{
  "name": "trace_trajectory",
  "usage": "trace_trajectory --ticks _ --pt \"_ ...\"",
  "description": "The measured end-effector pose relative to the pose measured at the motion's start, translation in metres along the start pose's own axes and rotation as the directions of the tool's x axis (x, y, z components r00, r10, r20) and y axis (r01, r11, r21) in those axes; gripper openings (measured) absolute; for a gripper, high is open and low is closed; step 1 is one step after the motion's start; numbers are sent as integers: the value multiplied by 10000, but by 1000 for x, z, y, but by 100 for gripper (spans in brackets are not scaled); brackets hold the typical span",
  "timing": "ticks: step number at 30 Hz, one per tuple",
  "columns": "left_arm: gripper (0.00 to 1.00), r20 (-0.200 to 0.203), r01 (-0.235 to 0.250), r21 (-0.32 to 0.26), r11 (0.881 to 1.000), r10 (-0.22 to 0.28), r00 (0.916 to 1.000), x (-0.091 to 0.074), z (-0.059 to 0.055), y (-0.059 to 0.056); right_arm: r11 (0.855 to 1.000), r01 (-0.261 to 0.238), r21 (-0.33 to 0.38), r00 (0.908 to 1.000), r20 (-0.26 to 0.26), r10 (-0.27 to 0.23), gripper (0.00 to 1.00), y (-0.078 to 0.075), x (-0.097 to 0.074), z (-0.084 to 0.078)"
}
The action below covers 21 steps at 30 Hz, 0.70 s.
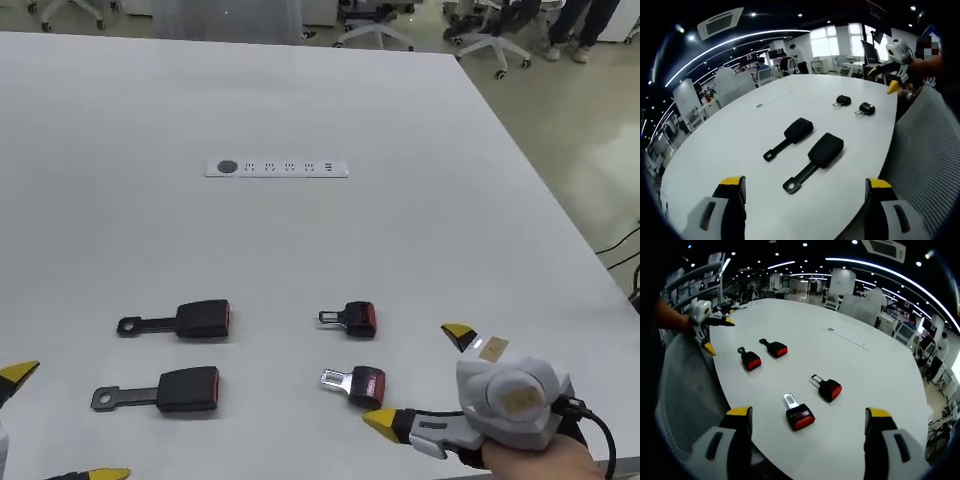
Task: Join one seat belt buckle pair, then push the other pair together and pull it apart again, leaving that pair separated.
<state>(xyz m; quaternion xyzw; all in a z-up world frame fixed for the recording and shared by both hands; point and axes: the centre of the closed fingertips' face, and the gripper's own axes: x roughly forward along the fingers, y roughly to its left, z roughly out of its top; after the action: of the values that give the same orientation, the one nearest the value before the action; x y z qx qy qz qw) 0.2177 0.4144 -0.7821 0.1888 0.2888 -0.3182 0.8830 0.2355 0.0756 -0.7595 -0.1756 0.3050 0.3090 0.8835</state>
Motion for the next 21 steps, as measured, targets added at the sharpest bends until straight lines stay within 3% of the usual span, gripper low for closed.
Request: trace_trajectory --ticks 3,5,10,15,17,21 --pt "100 -147 208 303 9993 -203 9997 2 -2 -6 9997 -79 -249 9999 -92 77 92 0 -2 -1" --pt "100 -243 275 353 9990 -267 9993 2 -3 -7 9977 -111 -666 9987 -509 77 91 0 -1 -9" --pt "100 -267 252 336 9991 -243 9993 2 -5 -6 9973 -264 -684 9965 -812 208 88 4 1 -16" --pt "97 -351 178 394 9991 -164 9992 0 -2 -7 9978 -324 -585 9969 -739 280 88 7 3 -12" --pt "97 -486 194 931 9955 -149 9987 0 -1 -11 9969 -374 -696 9970 -707 325 88 8 2 -9" --pt "97 -254 11 618 9981 4 9997 -3 1 -4 9918 -562 -1149 9953 -847 466 90 11 3 -8"
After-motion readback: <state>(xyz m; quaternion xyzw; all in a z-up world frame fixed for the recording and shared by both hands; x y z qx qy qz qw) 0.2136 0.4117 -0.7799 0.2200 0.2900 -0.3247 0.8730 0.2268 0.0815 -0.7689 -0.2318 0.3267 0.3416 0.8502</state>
